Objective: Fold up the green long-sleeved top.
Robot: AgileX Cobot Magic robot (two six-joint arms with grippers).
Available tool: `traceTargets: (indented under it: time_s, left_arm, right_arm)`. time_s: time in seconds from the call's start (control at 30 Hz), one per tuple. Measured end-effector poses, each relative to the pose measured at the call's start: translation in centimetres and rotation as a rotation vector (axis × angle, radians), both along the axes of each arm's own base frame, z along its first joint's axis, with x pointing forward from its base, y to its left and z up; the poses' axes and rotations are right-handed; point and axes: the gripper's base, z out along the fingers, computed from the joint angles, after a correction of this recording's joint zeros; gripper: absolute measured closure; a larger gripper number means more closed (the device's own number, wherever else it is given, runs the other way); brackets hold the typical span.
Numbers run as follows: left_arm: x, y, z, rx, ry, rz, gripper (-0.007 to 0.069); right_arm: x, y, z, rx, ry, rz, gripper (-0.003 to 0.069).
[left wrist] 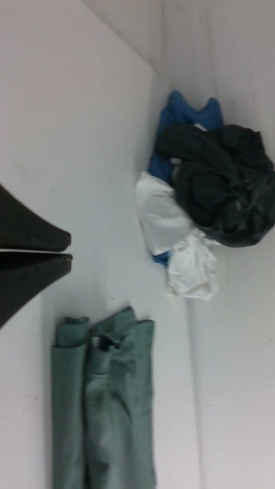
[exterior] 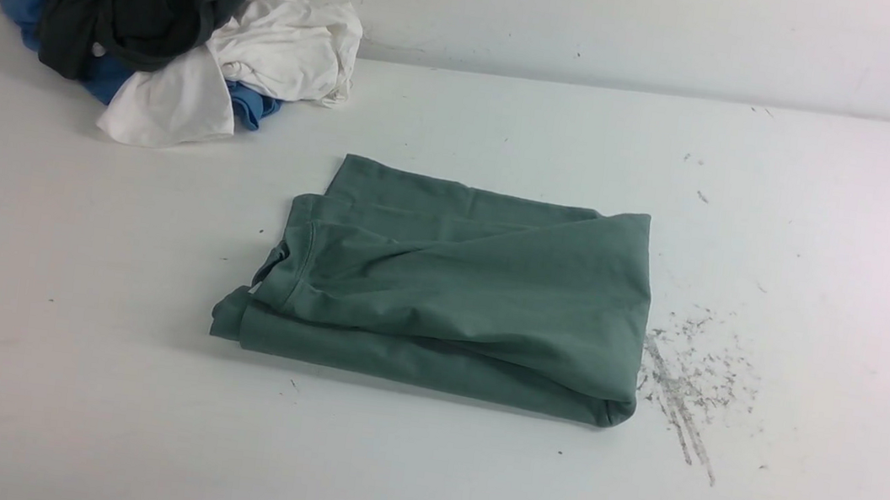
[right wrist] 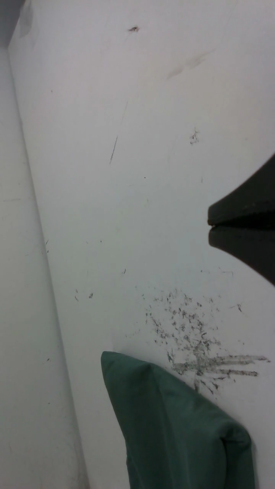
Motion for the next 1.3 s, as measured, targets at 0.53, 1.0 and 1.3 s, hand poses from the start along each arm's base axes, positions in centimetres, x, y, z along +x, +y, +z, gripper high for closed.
traceTargets:
  time_s: [0.53,1.0,1.3]
  left_arm:
    - [-0.3,0.3,-2.4,0.051,0.196,0.044,0.0631]
    - [-0.3,0.3,-2.4,-0.149,0.204,0.095,0.0631]
    - [-0.3,0.3,-2.4,-0.174,0.205,0.1,0.0631]
  right_arm:
    - [0.0,0.0,0.0,0.005,0.0,-0.002,0.0673]
    - [0.0,0.0,0.0,0.006,0.0,-0.002,0.0673]
    - [0.0,0.0,0.0,0.005,0.0,-0.002,0.0673]
